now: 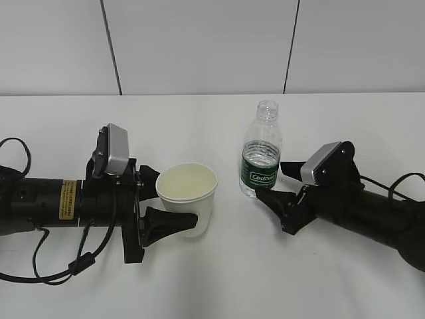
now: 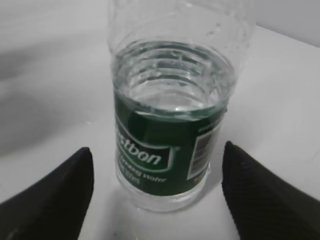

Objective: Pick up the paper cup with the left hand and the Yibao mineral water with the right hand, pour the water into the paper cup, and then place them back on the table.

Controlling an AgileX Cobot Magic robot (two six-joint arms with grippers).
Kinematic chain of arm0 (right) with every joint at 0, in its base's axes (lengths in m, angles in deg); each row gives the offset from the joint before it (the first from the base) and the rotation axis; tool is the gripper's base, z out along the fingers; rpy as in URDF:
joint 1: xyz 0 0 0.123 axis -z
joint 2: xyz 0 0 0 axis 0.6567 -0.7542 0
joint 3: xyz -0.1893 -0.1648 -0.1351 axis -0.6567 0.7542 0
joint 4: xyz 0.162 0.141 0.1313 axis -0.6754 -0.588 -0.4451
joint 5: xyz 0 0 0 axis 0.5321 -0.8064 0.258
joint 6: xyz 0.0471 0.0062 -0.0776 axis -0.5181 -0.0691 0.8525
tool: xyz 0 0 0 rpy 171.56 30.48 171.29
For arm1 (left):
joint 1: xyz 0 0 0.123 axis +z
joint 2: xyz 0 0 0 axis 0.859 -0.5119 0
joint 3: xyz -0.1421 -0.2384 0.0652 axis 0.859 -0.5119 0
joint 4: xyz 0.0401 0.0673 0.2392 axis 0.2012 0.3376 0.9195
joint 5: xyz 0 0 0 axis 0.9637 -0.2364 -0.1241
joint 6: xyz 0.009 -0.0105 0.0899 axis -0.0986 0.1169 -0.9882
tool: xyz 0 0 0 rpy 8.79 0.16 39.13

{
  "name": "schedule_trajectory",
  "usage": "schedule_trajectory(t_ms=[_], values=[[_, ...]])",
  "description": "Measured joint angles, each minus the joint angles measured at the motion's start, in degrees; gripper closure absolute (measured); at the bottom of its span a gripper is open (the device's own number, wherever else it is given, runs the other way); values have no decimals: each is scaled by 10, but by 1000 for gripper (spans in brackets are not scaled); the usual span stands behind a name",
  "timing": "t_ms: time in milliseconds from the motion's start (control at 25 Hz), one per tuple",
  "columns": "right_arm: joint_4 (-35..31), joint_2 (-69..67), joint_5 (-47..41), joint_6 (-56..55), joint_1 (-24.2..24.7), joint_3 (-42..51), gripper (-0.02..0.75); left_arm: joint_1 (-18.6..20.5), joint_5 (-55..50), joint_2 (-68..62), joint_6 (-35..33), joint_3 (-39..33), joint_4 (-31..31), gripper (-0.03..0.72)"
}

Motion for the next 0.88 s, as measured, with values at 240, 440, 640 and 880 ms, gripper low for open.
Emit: schedule_trajectory(t_ms=[240, 440, 640, 880], values=[[-1, -28, 0, 0, 0, -38, 67, 0, 1, 0, 0, 0, 0, 228], [22, -29, 0, -23, 0, -69, 59, -1, 1, 0, 0, 0, -5, 228], [45, -29, 0, -41, 0, -89, 59, -2, 1, 0, 0, 0, -19, 228], [51, -33, 0, -64, 0, -99, 83, -3, 1, 0, 0, 0, -33, 229]])
